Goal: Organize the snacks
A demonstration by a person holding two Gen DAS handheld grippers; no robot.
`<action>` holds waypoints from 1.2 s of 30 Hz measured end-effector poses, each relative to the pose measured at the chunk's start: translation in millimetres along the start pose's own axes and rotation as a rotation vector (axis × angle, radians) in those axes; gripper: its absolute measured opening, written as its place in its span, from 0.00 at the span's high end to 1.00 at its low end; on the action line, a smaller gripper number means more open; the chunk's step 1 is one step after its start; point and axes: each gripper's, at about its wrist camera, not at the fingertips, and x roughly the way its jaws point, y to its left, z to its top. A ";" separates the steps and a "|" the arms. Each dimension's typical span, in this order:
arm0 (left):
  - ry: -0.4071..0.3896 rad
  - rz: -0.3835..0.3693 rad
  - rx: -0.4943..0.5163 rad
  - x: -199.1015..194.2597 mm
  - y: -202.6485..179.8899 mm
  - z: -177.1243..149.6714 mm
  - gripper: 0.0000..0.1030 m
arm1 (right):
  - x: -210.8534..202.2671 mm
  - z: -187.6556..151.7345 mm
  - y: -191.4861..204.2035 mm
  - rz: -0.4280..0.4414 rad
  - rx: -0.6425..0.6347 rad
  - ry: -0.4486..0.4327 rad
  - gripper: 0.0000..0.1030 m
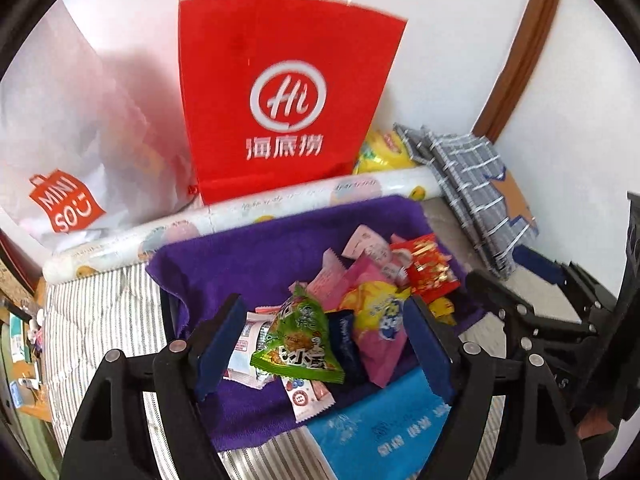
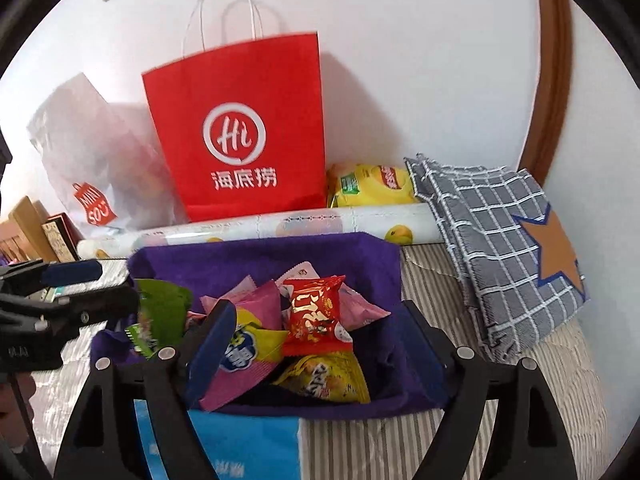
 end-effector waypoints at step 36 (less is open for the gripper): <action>-0.277 0.144 -0.034 -193.8 -98.0 -141.1 0.07 | -230.0 -97.9 -10.9 -0.010 0.085 -0.146 0.03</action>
